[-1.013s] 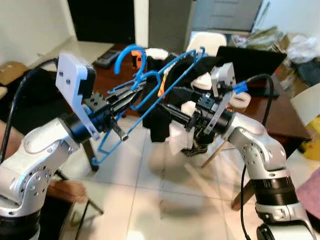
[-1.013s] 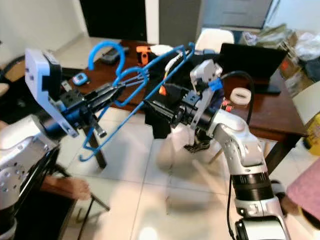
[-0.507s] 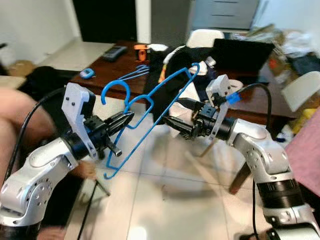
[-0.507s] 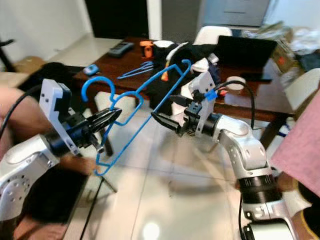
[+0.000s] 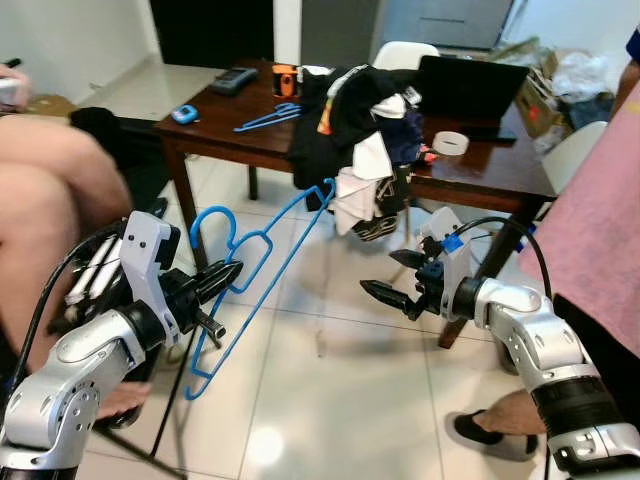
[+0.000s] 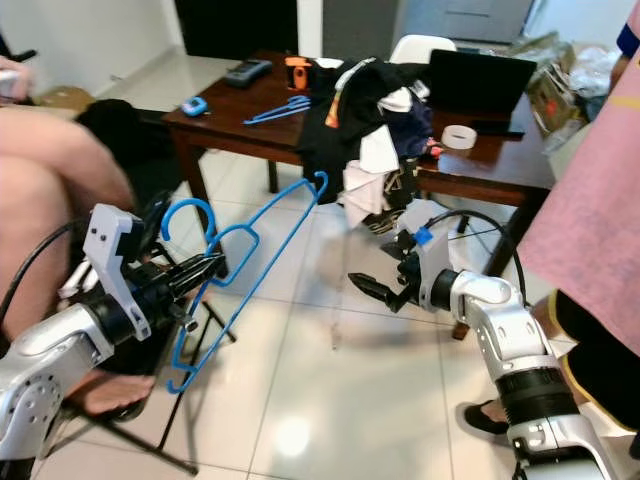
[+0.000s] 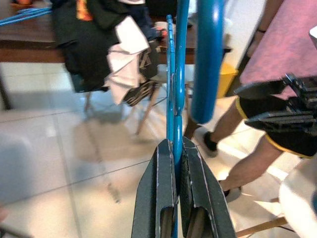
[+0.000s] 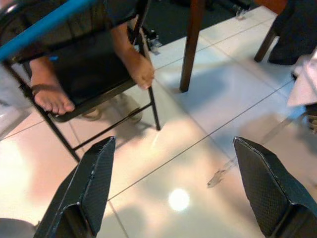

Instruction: Hang hanger

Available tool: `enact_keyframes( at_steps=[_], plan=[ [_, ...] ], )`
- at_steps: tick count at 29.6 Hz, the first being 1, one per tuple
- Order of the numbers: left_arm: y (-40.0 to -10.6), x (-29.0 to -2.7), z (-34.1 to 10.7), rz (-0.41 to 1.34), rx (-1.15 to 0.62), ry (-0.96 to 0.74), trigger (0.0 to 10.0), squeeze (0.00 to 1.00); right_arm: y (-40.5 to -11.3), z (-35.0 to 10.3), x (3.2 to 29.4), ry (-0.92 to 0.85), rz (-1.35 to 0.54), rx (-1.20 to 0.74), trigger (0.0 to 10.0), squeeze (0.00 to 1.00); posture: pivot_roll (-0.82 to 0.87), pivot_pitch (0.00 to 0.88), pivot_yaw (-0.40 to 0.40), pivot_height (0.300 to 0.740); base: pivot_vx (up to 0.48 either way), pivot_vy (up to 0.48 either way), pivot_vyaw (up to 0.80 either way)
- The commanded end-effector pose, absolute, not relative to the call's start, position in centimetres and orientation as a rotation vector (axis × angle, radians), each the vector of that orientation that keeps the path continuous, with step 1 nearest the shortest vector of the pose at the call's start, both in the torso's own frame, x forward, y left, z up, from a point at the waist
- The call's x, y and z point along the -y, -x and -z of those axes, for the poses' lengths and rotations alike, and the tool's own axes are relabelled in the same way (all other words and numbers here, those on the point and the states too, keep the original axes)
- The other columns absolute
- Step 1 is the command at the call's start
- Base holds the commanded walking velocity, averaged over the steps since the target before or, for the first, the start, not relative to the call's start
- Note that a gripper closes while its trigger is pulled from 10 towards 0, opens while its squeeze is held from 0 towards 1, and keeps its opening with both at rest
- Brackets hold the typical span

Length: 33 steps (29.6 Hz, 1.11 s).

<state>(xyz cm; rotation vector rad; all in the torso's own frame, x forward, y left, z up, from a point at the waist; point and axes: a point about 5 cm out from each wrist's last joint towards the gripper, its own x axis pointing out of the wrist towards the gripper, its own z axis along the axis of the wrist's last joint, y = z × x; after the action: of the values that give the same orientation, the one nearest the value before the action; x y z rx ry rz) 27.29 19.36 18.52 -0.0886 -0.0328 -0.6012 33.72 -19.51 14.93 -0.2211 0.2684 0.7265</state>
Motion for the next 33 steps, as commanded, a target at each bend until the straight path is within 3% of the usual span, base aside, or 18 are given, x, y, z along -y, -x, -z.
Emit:
enact_keyframes(
  at_steps=[1, 7, 9, 11, 14, 16, 19, 20, 23, 26, 28, 33],
  plan=[
    [-27.3, -19.6, -17.2, 0.59, -0.007, 0.096, 10.0, 0.0, -33.1, -12.5, 21.2, 0.238, -0.66, -0.368, 10.0, 0.0, 0.07, 0.0, -0.019, 0.74, -0.371, 0.0, 0.0],
    [-27.6, -21.4, -11.4, 0.498, -0.182, 0.155, 10.0, 0.0, -30.7, -5.2, 23.4, 0.253, -0.474, -0.616, 10.0, 0.0, 0.05, 0.0, -0.012, 0.74, -0.371, 0.0, 0.0],
    [-27.6, -21.4, -11.4, 0.498, -0.182, 0.155, 10.0, 0.0, -30.7, -5.2, 23.4, 0.253, -0.474, -0.616, 10.0, 0.0, 0.05, 0.0, -0.012, 0.74, -0.382, 0.0, 0.0],
    [-28.1, -23.0, -6.3, 0.327, -0.37, 0.139, 10.0, 0.0, -29.1, -1.6, 23.2, 0.248, -0.365, -0.728, 10.0, 0.0, 0.06, 0.0, -0.015, 0.74, -0.36, 0.0, 0.0],
    [-28.1, -23.3, -5.5, 0.297, -0.4, 0.132, 10.0, 0.0, -28.9, -1.0, 23.2, 0.251, -0.346, -0.743, 10.0, 0.0, 0.06, 0.0, -0.015, 0.74, -0.36, 0.0, 0.0],
    [-27.8, -22.9, -2.3, 0.214, -0.556, 0.035, 10.0, 0.0, -27.8, 0.6, 22.9, 0.212, -0.263, -0.791, 10.0, 0.0, 0.06, 0.0, -0.024, 0.74, -0.135, 0.0, 0.0],
    [-27.6, -22.8, -1.3, 0.192, -0.608, -0.002, 10.0, 0.0, -27.4, 1.2, 22.8, 0.207, -0.235, -0.808, 10.0, 0.0, 0.06, 0.0, -0.024, 0.74, 0.0, 0.0, 0.0],
    [-26.3, -21.7, 1.6, 0.132, -0.773, -0.084, 10.0, 0.0, -26.2, 2.5, 22.4, 0.188, -0.18, -0.859, 10.0, 0.0, 0.05, 0.0, -0.03, 0.74, 0.0, 0.0, 0.0],
    [-25.5, -20.9, 2.9, 0.108, -0.851, -0.122, 10.0, 0.0, -25.6, 3.2, 22.2, 0.174, -0.152, -0.888, 10.0, 0.0, 0.05, 0.0, -0.03, 0.74, 0.0, 0.0, 0.0],
    [-24.1, -19.6, 4.4, 0.161, -0.929, -0.22, 10.0, 0.0, -24.6, 4.0, 22.1, 0.214, -0.156, -0.932, 10.0, 0.0, 0.05, 0.0, -0.036, 0.74, 0.0, 0.0, 0.0],
    [-22.7, -18.1, 5.7, 0.321, -0.99, -0.453, 10.0, 0.0, -23.2, 5.1, 22.0, 0.217, -0.147, -0.99, 10.0, 0.0, 0.04, 0.0, -0.035, 0.74, 0.0, 0.0, -0.8],
    [-22.6, -17.3, 6.1, 0.422, -1.009, -0.587, 10.0, 0.0, -22.1, 5.9, 21.7, 0.416, -0.252, -1.039, 10.0, 0.0, 0.05, 0.0, -0.035, 0.74, 0.0, 0.0, -0.8]
  ],
)
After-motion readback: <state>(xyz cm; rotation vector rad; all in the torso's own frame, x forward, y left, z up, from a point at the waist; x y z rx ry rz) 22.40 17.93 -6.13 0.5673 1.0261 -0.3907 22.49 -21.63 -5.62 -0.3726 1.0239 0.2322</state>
